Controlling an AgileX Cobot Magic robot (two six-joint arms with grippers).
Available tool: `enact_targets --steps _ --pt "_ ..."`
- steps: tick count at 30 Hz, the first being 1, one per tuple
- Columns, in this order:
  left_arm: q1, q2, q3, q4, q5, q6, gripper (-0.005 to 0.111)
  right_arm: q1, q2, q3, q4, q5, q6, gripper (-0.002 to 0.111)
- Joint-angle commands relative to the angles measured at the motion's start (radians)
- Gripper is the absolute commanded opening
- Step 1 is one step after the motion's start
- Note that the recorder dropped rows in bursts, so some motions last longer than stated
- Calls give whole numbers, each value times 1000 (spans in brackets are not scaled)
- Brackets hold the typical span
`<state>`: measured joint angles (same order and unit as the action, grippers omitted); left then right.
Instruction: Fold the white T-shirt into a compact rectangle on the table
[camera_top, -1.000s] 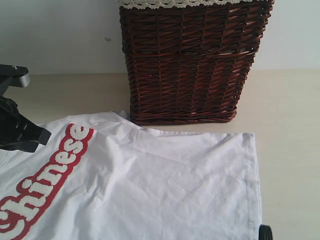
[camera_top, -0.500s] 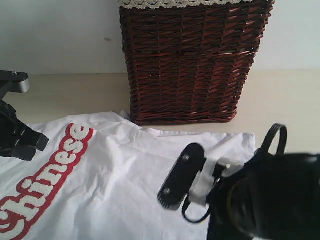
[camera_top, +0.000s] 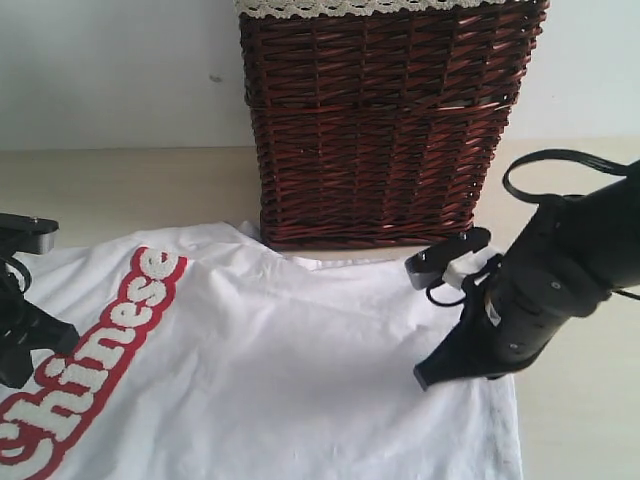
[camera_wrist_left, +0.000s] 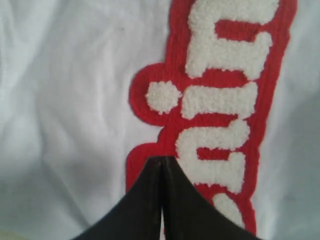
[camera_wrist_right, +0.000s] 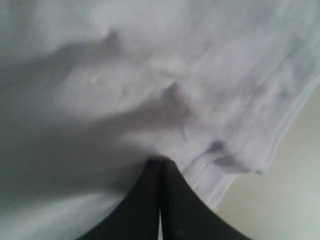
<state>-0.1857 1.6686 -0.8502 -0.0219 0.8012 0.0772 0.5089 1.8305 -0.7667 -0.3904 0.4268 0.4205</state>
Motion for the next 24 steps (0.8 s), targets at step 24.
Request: enact_targets --steps 24 --pt "-173 -239 -9 -204 264 603 46 -253 -221 -299 586 126 -645 24"
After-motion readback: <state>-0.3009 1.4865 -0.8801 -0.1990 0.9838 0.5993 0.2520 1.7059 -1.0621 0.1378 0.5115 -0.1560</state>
